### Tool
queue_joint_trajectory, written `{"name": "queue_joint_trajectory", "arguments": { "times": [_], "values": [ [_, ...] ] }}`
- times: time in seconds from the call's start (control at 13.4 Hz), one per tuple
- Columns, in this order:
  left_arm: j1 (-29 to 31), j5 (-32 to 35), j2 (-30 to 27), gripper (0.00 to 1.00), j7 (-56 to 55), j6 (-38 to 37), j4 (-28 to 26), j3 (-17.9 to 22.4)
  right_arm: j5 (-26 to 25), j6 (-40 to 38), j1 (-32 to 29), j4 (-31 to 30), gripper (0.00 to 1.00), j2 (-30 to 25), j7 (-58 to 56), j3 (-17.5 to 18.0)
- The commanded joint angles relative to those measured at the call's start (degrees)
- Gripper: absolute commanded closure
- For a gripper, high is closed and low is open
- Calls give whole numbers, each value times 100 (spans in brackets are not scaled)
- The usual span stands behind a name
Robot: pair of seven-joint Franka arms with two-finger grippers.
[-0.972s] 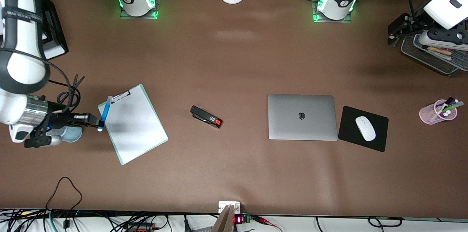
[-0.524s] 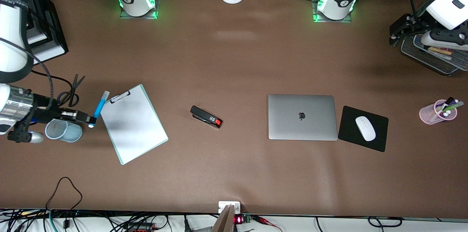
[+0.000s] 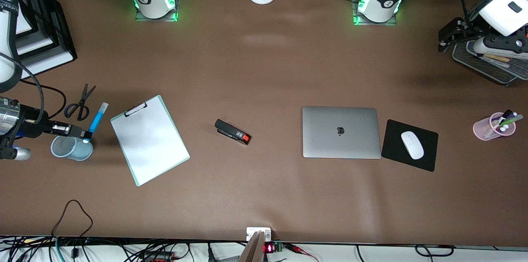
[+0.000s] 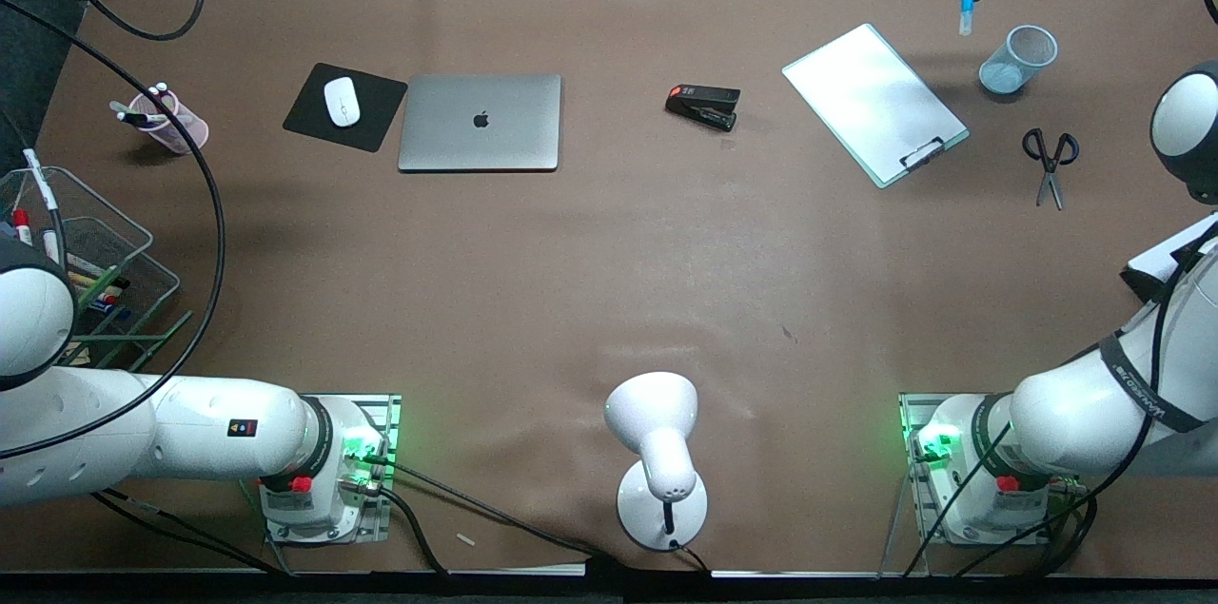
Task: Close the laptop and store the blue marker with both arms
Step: 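Lower the blue marker into the white cup with the right gripper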
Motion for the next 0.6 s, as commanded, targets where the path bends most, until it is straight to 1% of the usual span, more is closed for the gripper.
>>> {"name": "queue_joint_trajectory", "arguments": {
  "times": [0.0,0.15,0.3,0.52],
  "values": [
    [15,-126,-54,0,148,78,-86,40,-46,-74,-148,-90,100,-106,-284,44],
    [15,-126,-45,0,139,77,-86,40,-194,-118,-192,-90,100,-106,-337,44],
    [15,-126,-45,0,139,77,-86,40,-528,-110,-192,-90,100,-123,-599,44],
    [15,-126,-45,0,139,77,-94,40,-573,-84,-201,-90,100,-123,-741,44]
  ]
}}
